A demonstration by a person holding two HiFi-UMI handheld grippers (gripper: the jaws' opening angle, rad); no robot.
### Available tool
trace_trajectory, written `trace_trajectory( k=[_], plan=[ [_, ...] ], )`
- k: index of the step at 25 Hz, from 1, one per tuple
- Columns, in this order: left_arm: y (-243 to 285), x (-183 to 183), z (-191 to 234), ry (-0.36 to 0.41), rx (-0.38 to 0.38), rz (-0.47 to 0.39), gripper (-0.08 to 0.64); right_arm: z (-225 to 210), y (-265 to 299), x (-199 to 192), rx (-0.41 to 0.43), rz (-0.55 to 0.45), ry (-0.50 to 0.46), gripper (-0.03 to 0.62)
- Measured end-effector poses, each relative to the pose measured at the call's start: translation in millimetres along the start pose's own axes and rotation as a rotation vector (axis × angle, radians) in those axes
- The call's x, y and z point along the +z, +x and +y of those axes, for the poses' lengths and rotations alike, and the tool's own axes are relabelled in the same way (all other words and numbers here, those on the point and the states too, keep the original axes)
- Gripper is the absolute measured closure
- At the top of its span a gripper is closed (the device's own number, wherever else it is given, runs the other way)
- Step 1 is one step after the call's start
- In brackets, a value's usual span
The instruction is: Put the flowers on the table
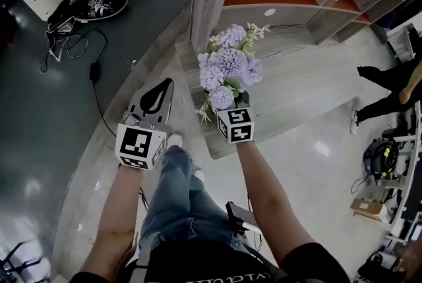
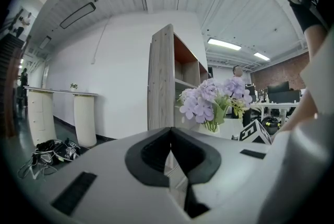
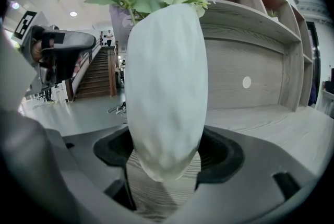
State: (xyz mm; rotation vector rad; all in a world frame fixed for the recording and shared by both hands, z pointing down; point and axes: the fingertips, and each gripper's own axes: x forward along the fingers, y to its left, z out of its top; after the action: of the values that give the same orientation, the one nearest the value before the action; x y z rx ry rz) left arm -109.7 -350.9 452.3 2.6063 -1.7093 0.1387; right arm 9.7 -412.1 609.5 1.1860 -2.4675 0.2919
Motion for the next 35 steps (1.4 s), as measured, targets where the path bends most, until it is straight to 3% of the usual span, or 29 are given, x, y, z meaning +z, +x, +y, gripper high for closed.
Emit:
trace_trajectory(
  k=[15, 28, 35],
  plan=[
    [2.2, -8.1, -5.1, -0.012, -0.011, 0.023, 0.549, -2.5, 3.9, -2.8, 0.001, -0.031, -0.024, 0.215],
    [-6.4, 2.1, -3.1, -0.019, 0.006, 0.015, 0.549, -2.2, -1.6, -11.6, -0.02, 0.04, 0.077, 0.192],
    [-12.5, 17.1, -6.0, -0.016, 0.016, -0.008, 0.549, 4.0, -17.2, -15.1, -0.009, 0.074, 0.077, 0.187]
  ],
)
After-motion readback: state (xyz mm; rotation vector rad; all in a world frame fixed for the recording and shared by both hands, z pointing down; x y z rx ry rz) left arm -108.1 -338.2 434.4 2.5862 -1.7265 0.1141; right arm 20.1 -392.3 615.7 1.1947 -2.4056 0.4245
